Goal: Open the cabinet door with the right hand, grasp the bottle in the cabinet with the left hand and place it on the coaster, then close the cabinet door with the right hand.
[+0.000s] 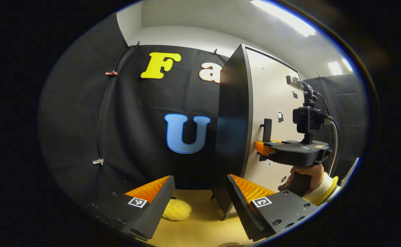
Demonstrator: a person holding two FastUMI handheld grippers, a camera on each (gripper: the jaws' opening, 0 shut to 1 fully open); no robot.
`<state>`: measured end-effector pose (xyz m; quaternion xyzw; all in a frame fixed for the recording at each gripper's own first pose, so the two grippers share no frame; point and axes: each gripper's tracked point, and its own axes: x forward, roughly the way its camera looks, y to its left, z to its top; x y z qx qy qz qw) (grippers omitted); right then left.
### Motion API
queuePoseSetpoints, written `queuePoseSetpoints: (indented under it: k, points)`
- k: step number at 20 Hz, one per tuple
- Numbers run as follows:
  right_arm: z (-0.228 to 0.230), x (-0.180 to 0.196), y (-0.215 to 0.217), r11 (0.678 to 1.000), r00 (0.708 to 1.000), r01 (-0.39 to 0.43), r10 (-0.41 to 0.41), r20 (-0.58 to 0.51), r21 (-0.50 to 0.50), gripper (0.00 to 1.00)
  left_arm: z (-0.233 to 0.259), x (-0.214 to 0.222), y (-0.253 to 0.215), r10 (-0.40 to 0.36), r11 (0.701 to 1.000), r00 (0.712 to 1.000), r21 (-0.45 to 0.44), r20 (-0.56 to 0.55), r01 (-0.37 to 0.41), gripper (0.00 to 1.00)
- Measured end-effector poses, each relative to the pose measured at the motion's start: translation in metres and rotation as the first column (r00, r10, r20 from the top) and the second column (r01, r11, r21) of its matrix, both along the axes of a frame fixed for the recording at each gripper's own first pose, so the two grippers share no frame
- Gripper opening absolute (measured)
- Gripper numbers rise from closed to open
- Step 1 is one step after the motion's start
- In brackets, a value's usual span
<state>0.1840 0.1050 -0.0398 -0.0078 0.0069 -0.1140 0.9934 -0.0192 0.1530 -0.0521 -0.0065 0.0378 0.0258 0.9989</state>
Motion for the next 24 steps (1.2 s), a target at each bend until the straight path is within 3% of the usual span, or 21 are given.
queuePoseSetpoints:
  k: [1,5,13,19,24]
  points:
    - [-0.001,0.001,0.001,1.000,1.000,0.000,0.000,-0.016,-0.012,0.20,0.002,-0.002,0.000,0.002,1.000,1.000,-0.002,0.002,-0.002,0.95]
    - [-0.001,-0.012,0.003,0.999,0.998,-0.036,0.036,-0.047,-0.003,0.20,0.011,-0.007,0.000,0.010,1.000,0.999,-0.009,0.034,-0.009,0.93]
    - [0.002,-0.080,0.005,0.990,0.986,-0.140,0.141,-0.088,0.015,0.20,0.025,-0.026,-0.031,-0.020,1.000,0.997,0.023,0.069,0.019,0.93]
    - [0.010,-0.132,-0.014,0.987,0.982,-0.156,0.158,-0.104,0.022,0.20,0.031,-0.031,-0.062,-0.094,0.995,0.992,0.028,0.081,0.092,0.93]
    - [0.013,-0.166,-0.034,0.988,0.983,-0.151,0.151,-0.105,0.012,0.20,0.025,-0.022,-0.104,-0.197,0.980,0.979,0.005,0.060,0.197,0.93]
